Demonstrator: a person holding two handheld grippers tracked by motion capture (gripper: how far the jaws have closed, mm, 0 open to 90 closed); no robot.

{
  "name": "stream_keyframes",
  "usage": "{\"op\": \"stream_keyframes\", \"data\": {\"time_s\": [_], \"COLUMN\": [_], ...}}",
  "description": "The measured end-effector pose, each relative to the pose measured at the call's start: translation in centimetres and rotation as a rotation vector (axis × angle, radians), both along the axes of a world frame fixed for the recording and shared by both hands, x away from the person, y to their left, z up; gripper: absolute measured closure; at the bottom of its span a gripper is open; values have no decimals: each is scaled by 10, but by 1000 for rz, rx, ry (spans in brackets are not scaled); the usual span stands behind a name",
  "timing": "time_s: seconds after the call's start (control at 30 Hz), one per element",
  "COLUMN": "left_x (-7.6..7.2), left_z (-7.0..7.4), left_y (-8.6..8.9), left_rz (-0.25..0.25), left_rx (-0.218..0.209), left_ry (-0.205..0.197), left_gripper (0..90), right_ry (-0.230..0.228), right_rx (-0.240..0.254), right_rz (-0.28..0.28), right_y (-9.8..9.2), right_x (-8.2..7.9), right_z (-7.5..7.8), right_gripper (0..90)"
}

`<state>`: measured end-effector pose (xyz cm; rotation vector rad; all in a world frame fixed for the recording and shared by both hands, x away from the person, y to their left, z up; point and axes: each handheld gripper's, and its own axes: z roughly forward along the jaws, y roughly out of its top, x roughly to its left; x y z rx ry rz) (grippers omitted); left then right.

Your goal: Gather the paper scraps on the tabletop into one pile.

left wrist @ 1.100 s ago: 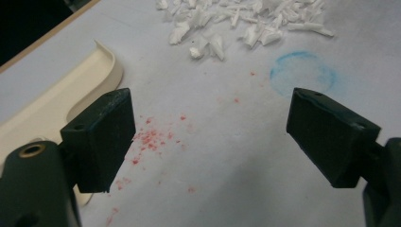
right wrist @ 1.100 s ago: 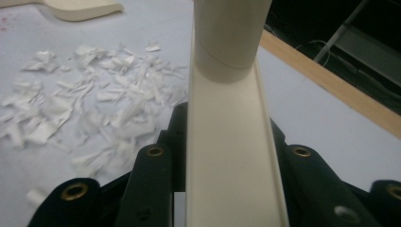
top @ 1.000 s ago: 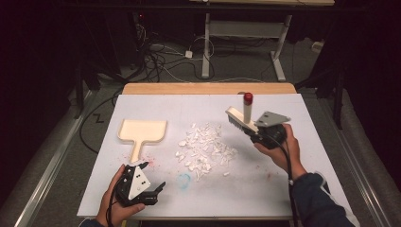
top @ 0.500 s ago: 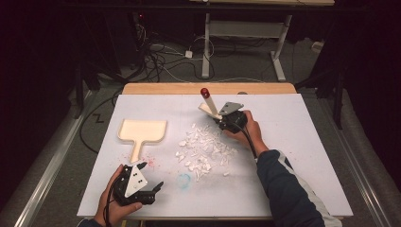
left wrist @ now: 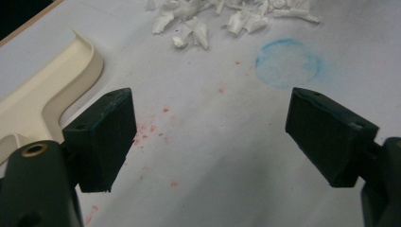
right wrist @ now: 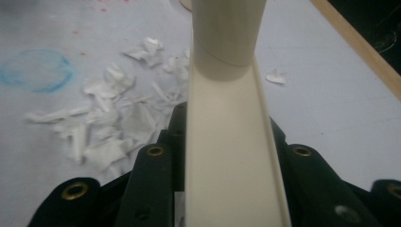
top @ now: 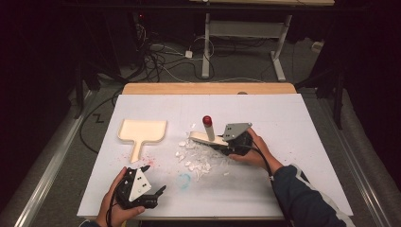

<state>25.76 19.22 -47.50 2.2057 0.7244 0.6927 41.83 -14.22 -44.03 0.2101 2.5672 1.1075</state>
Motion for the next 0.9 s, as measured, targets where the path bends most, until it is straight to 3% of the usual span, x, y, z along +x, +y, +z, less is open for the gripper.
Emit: {"op": "stream_keyframes", "data": {"time_s": [0.17, 0.23, 0.37, 0.47, 0.63, 0.7, 0.77, 0.9], "left_x": [-1, -1, -1, 1, 4, 5, 5, 4], "left_z": [3, 4, 5, 3, 0, 0, -1, -1], "left_y": [1, 2, 4, 4, 3, 4, 3, 4], "left_rz": [12, 16, 23, 21, 22, 22, 18, 15], "left_rx": [-7, -14, -25, -21, -22, -22, -19, -14], "left_ry": [-16, -19, -21, -11, 4, 6, 9, 8], "left_gripper": [160, 160, 161, 160, 160, 161, 160, 161], "right_ry": [-41, -67, -57, -96, -115, -129, -88, -59], "right_rx": [78, 86, 86, 43, -2, -30, -7, -2], "right_rz": [-11, -42, -94, -151, -229, -222, -188, -98], "right_y": [-11, -13, -9, 3, 28, 38, 43, 51], "right_x": [-12, -6, 17, 41, 75, 82, 83, 71], "right_z": [20, 29, 37, 31, 4, -6, -12, -15], "right_gripper": [686, 685, 685, 686, 686, 686, 685, 684]}}
